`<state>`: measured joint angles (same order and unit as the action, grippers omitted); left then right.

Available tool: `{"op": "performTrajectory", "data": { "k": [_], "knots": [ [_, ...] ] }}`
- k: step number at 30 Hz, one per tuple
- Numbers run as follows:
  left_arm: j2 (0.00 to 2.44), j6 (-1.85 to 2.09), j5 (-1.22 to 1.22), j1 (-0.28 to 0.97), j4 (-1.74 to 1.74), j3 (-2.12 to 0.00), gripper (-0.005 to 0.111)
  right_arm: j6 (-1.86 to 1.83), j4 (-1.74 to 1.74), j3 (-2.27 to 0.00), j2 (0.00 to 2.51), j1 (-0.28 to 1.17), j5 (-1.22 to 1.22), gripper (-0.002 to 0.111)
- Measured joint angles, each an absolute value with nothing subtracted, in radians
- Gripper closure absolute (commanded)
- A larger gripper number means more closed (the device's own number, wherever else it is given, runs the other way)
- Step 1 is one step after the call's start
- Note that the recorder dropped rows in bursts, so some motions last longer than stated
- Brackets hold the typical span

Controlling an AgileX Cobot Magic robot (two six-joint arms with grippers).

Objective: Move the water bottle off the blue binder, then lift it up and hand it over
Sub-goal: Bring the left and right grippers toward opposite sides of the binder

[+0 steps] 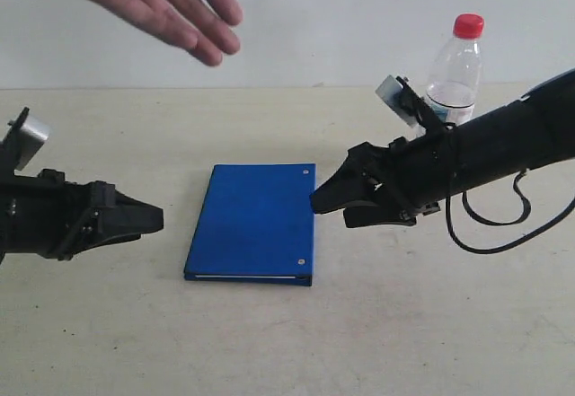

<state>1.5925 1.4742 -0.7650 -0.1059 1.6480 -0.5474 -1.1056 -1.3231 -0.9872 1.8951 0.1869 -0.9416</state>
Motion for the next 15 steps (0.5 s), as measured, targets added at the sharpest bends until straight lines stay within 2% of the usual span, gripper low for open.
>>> {"op": "performTrajectory", "data": {
  "k": [2, 6, 15],
  "knots": [
    [1.622, 1.499, -0.760, -0.101, 1.683, -0.565, 0.041, -1.125, -1.336, -0.987, 1.908, 0.187, -0.862, 0.035],
    [1.715, 1.490, -0.742, -0.089, 1.725, -0.616, 0.042, -1.142, -1.362, -0.987, 1.928, 0.187, -0.704, 0.039],
    [1.918, 1.479, -0.796, -0.080, 1.734, -0.769, 0.042, -1.172, -1.483, -0.987, 1.977, 0.187, -0.750, 0.039]
  ]
}}
